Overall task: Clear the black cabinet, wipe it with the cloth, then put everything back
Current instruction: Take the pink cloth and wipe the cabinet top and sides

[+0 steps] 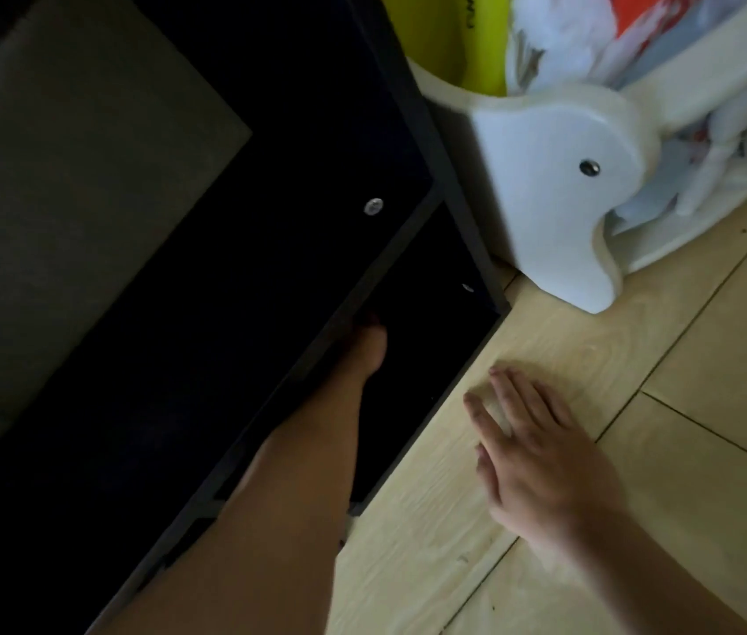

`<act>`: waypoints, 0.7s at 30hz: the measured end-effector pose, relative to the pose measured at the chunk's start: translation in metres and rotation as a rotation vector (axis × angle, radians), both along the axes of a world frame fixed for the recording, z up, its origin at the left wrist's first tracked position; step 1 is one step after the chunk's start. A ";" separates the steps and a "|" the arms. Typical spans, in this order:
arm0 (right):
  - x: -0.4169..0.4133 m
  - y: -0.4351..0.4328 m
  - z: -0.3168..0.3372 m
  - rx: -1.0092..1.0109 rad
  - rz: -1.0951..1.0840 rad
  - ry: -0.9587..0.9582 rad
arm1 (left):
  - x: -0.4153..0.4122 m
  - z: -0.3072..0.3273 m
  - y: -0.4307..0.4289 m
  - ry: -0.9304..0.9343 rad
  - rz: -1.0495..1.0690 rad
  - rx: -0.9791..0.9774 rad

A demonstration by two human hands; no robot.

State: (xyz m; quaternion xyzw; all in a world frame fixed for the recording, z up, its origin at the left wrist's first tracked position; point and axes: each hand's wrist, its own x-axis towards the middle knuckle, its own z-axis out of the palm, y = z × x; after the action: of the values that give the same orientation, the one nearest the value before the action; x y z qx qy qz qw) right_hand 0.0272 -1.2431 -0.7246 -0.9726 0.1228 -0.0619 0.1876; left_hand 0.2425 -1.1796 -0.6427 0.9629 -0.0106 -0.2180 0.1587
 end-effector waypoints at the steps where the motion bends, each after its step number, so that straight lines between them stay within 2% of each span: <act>1: 0.000 -0.001 0.000 -0.007 0.008 0.015 | -0.009 0.002 0.000 -0.012 -0.007 0.018; 5: -0.001 -0.003 0.002 -0.030 0.017 0.067 | -0.061 0.004 0.001 0.074 -0.093 0.014; 9: 0.001 -0.007 0.008 -0.001 0.023 0.124 | -0.088 -0.013 0.009 0.088 -0.105 0.118; 12: -0.003 -0.009 0.015 0.052 0.066 0.169 | -0.107 -0.012 0.009 0.114 -0.138 0.168; 15: -0.001 -0.012 0.028 0.152 0.099 0.222 | -0.116 -0.001 0.015 0.215 -0.227 0.170; 17: 0.006 -0.009 0.044 0.428 -0.013 0.132 | -0.123 0.002 0.024 0.258 -0.299 0.170; 21: 0.023 -0.010 0.077 1.449 -0.472 0.048 | -0.131 0.020 0.041 0.281 -0.380 0.183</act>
State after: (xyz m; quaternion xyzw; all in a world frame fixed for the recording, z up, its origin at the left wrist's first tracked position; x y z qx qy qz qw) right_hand 0.0506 -1.2529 -0.6478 -0.5552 0.3416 0.0167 0.7581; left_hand 0.1118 -1.1386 -0.6229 0.9142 -0.1496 -0.3757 0.0271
